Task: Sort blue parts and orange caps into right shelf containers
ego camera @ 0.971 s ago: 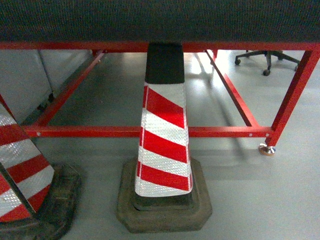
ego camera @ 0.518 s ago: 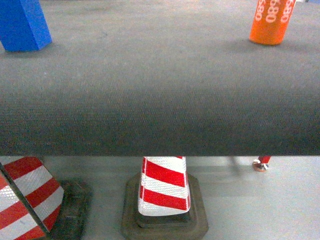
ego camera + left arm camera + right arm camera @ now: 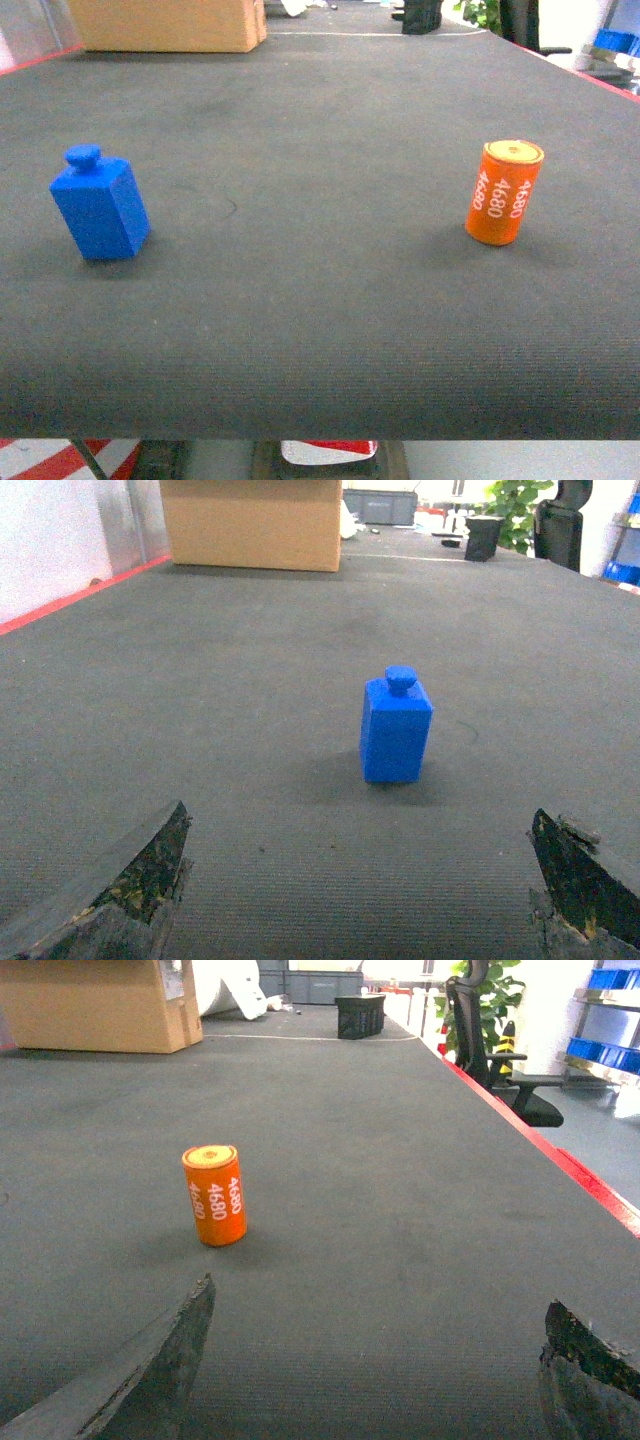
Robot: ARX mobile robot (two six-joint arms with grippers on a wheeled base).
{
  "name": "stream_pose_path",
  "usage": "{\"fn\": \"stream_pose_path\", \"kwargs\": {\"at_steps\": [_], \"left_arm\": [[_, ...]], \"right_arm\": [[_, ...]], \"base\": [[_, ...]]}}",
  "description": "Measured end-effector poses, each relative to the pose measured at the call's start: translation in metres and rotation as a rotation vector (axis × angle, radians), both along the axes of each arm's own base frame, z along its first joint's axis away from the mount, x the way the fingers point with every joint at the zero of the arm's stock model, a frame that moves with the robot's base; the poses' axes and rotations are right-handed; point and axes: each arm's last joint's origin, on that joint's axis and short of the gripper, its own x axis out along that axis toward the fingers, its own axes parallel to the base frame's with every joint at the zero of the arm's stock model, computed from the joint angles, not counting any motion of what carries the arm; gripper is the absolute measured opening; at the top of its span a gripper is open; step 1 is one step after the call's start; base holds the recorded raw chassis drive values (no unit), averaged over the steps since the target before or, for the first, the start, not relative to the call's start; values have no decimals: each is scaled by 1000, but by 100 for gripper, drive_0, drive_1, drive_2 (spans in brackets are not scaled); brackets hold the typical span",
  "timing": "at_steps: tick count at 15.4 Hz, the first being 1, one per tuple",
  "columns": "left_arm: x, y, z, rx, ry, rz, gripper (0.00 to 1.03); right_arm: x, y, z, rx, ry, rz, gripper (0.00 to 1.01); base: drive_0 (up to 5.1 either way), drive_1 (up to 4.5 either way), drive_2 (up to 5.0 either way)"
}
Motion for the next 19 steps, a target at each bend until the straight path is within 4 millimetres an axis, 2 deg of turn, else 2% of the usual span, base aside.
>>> {"fn": "stream_pose_path", "kwargs": {"at_steps": [19], "left_arm": [[0,0,0,0,0,-1,98]], "right_arm": [[0,0,0,0,-1,0,98]], "base": [[0,0,0]]}}
